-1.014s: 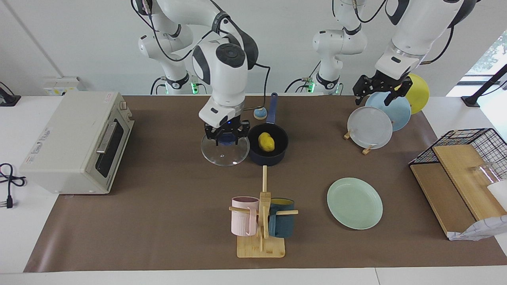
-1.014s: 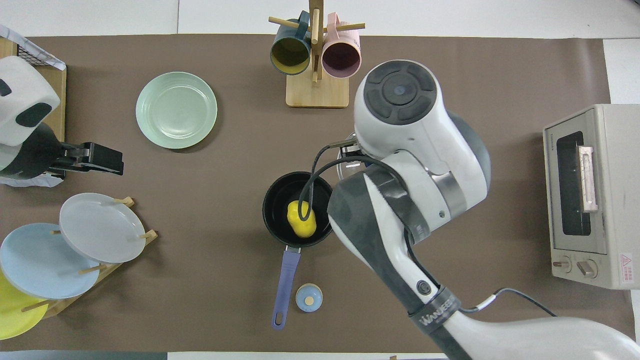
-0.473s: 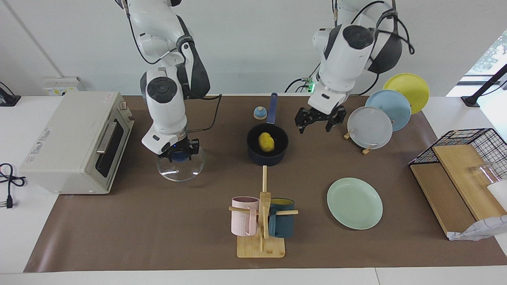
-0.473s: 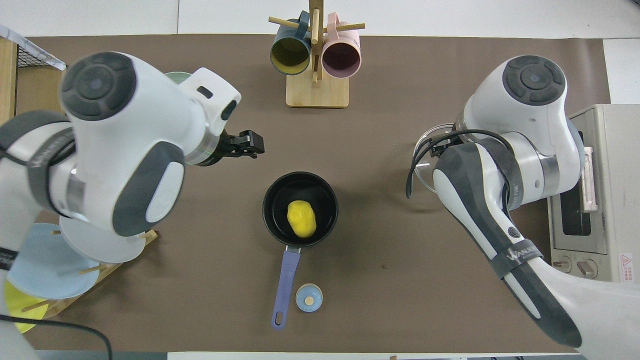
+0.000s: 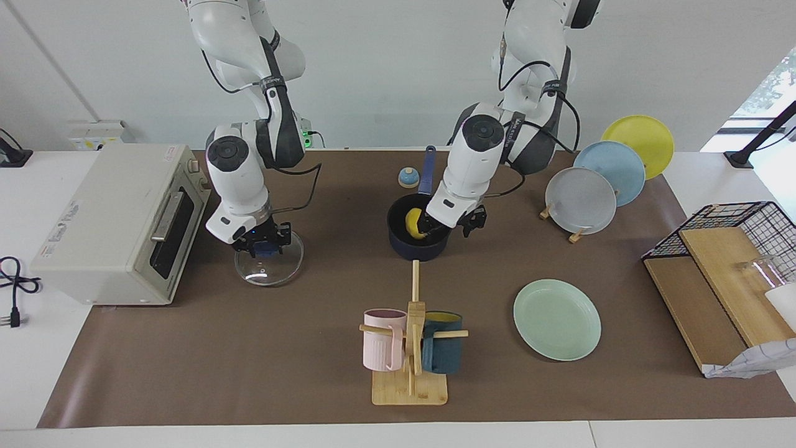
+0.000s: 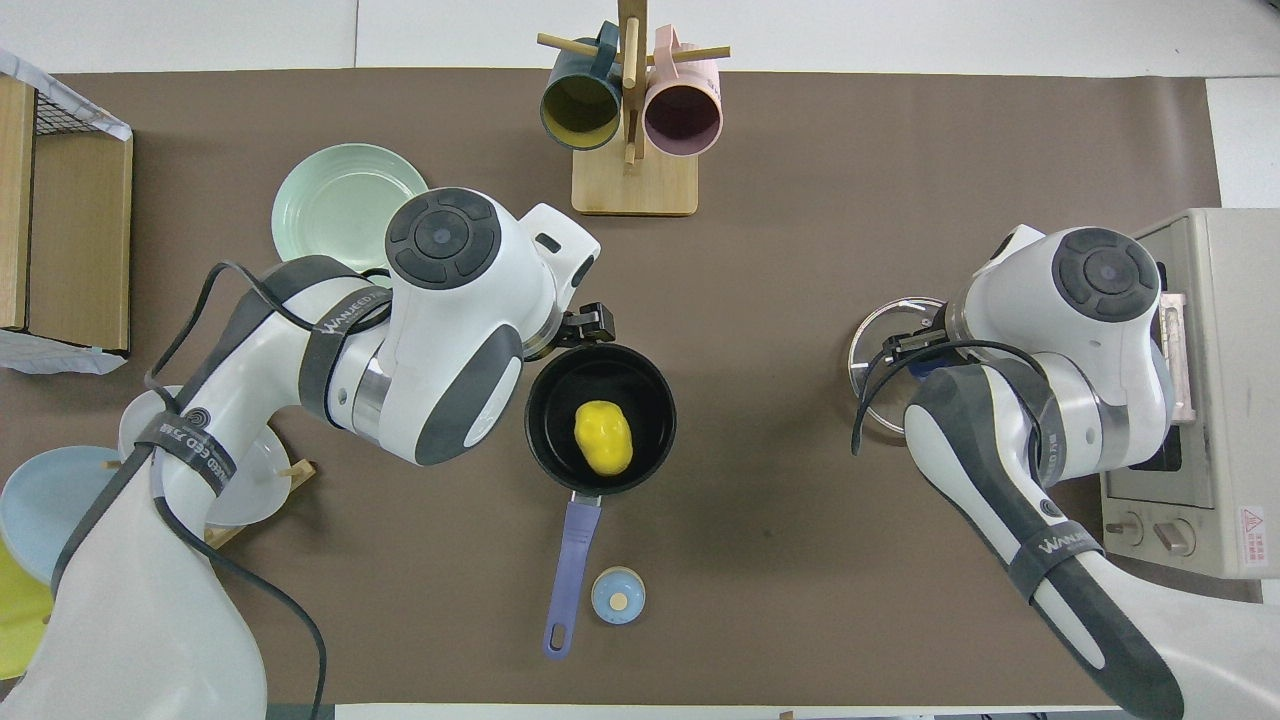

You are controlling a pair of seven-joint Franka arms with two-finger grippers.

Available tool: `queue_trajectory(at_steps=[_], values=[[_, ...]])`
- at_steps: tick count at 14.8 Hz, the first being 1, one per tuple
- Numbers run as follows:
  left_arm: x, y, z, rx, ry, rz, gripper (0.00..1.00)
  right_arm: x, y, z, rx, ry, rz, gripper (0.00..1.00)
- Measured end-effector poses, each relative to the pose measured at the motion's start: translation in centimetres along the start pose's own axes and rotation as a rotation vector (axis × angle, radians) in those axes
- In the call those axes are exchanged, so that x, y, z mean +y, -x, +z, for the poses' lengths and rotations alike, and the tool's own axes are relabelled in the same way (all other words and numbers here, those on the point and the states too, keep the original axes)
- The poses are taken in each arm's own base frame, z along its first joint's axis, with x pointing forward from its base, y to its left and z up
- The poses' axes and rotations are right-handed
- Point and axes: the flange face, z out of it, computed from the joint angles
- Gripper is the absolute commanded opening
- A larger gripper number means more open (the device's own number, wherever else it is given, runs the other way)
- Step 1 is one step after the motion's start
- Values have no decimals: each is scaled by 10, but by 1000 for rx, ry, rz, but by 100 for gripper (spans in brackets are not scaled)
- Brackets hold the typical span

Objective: Transfer potato from pot to plate
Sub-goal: 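Set the lid down with the right gripper while the left gripper reaches the potato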

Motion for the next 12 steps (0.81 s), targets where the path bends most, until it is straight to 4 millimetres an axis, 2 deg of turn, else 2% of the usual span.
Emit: queue_trajectory(at_steps=[3,4,6,9,12], values=[[8,12,11,-14,-12,-12,100,1,12,7,13,-9,7,51],[9,15,14,-19,-16,-15,100,0,15,11,23,-9,7,62],[12,23,20,-28,-24,-23,100,0,19,17,36,-10,6,98],[16,30,25,-33,-30,-39,100,0,19,14,48,-11,8,100],[24,41,35,-25,-27,-54,100,1,14,-4,59,-10,10,100]])
